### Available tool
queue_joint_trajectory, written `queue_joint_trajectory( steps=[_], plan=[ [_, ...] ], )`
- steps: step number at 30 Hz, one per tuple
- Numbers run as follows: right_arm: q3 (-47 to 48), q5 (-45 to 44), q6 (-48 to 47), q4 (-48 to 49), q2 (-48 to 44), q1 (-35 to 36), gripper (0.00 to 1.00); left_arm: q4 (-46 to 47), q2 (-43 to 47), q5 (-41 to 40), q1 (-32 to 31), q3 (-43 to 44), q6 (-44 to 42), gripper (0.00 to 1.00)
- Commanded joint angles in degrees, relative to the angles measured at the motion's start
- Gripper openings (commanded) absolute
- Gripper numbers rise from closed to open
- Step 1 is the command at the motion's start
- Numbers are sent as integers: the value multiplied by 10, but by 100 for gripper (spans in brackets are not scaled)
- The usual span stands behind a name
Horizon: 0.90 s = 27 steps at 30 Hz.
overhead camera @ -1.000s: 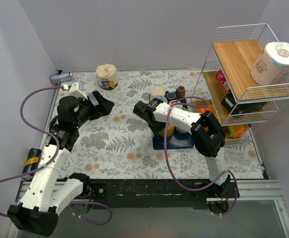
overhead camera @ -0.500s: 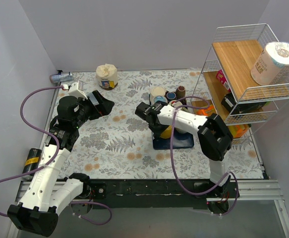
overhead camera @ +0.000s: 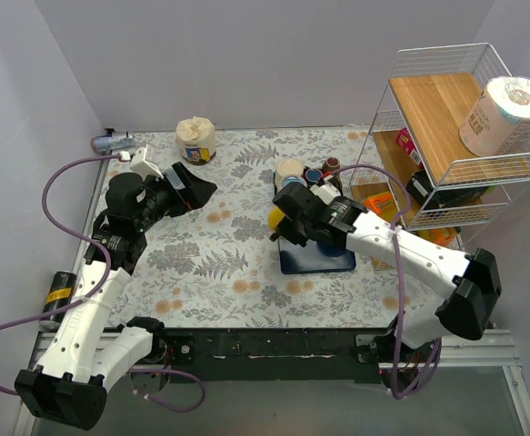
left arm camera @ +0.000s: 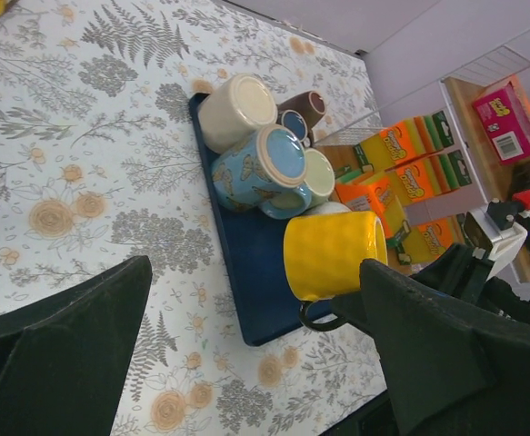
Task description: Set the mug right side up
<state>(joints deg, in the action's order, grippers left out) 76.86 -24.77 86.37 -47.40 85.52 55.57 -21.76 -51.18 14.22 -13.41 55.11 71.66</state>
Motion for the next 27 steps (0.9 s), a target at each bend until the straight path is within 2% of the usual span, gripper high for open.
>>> queue_joint_trajectory(
  steps=[1,7,9,10,13,18,27],
  plan=[
    [-35,23,-161,207,-82,2,1,29,-10,58,-3,38,29,98],
    [-58,57,-271,363,-140,2,1,59,-49,148,-3,95,88,98],
    [-65,62,-292,396,-155,2,1,87,-52,179,-3,92,111,98],
    [-72,78,-329,451,-171,2,1,105,-52,220,-3,87,117,98],
    [-80,89,-362,525,-192,2,1,169,-56,280,-3,69,134,98],
    [-42,104,-385,547,-194,2,1,273,-56,361,-3,47,184,98],
    [-37,125,-387,601,-214,2,1,420,-52,407,-4,3,298,97]
  ],
)
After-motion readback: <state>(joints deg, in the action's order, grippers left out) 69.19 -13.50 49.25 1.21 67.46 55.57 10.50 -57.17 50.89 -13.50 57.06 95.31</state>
